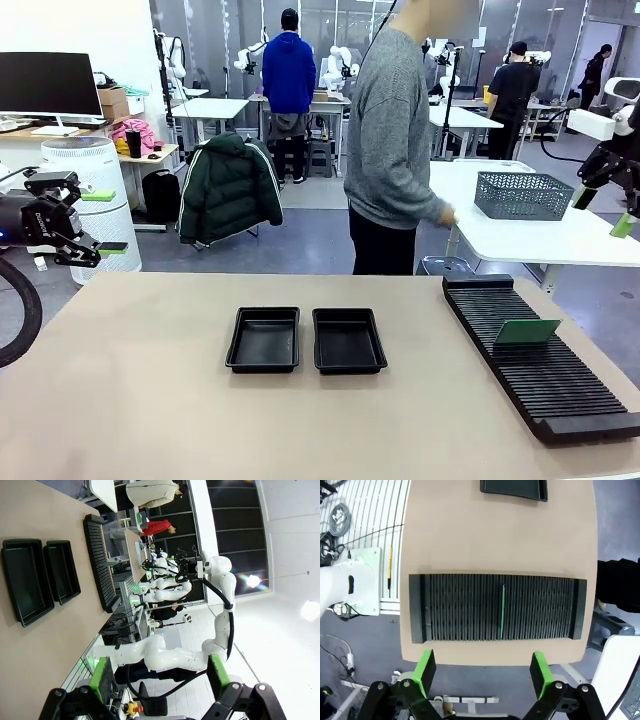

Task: Inspect and transfer BCBs to ESD trays.
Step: Pick up the Blank PCB from the PCB Rack and place it in the left ESD tray.

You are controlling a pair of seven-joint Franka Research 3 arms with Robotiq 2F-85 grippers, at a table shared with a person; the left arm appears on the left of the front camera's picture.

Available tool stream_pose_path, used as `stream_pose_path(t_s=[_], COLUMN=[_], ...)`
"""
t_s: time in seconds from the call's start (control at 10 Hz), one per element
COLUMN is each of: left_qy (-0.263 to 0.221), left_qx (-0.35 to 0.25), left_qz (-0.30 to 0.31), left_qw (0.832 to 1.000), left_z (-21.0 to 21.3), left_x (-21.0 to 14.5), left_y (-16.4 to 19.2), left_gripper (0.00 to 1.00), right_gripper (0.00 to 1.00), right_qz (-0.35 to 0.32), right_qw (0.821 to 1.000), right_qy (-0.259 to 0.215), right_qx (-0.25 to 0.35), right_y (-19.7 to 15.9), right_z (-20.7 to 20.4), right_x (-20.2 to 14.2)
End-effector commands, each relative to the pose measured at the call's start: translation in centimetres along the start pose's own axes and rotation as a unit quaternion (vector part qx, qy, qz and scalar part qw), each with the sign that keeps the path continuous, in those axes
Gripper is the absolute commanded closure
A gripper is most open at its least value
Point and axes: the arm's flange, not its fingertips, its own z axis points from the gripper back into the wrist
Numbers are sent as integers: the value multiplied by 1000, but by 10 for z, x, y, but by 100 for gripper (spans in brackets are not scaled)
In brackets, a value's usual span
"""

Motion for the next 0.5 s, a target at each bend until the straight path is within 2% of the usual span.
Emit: stream_pose_path(t_s=[0.0,0.2,0.3,0.4], left_qy=[-1,-1,-1,-1], left_qx=[-1,-1,-1,-1], left_qz=[0,0,0,0], left_qw=[1000,1000,1000,1000], left_z=[1,1,1,1], left_x=[0,0,0,0], left_y=[0,0,0,0], left_gripper=[0,0,0,0], right_gripper=[0,0,0,0], right_qz=[13,10,-34,6], right_qw=[999,998,998,999], right_qy=[33,57,36,39], right_qx=[-14,-15,-30,-7], right_y=[5,2,0,0], right_z=[-15,-20,-19,-12], right_x=[-13,-19,-20,-14])
